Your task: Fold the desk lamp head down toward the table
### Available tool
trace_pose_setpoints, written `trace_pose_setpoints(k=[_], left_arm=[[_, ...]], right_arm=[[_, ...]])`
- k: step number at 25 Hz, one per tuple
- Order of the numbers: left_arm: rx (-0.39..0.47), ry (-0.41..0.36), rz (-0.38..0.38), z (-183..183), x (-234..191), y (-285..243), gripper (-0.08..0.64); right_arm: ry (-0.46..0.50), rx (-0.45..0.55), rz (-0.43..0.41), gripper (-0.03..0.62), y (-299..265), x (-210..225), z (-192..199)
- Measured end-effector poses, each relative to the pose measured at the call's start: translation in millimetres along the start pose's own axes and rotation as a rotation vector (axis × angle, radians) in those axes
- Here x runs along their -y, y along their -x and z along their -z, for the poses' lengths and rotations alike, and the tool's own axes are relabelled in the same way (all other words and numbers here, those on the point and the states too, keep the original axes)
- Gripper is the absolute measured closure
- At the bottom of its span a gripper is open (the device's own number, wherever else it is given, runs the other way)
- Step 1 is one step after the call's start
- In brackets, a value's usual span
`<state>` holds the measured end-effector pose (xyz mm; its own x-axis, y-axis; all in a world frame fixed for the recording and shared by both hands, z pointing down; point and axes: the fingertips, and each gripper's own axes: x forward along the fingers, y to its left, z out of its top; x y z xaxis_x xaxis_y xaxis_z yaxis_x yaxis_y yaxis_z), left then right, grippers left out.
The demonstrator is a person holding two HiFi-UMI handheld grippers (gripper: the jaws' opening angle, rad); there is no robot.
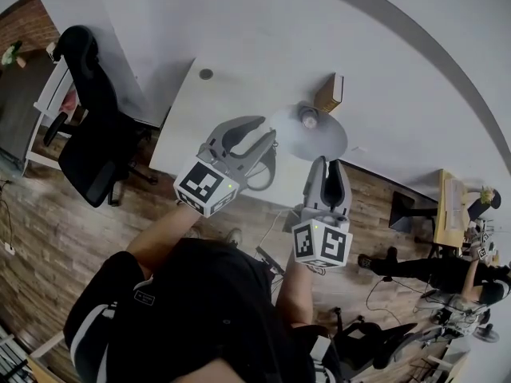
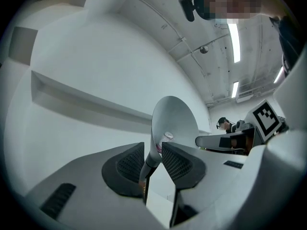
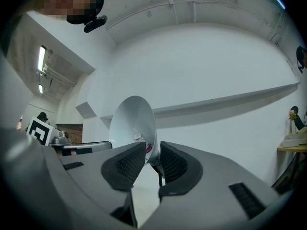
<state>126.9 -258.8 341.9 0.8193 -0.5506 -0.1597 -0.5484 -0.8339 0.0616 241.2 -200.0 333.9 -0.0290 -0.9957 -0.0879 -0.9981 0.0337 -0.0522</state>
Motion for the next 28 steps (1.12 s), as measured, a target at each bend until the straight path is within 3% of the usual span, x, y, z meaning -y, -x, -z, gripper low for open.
trace_pose_setpoints(k=[7, 17, 28], left_arm=[[0.01, -0.003, 0.014, -6, 2, -10, 0.486], [0.023, 0.041, 0.017, 1, 3, -4, 0.511], [0.03, 0.038, 0.002, 19, 8, 10, 0.522]], right_arm=[[-0.005, -0.002, -0.01, 0.558, -4, -1, 1], [-0.026, -0.017, -0.021, 0.554, 2, 0, 9], [-0.029, -0.048, -0.026, 0.557, 15, -4, 29]])
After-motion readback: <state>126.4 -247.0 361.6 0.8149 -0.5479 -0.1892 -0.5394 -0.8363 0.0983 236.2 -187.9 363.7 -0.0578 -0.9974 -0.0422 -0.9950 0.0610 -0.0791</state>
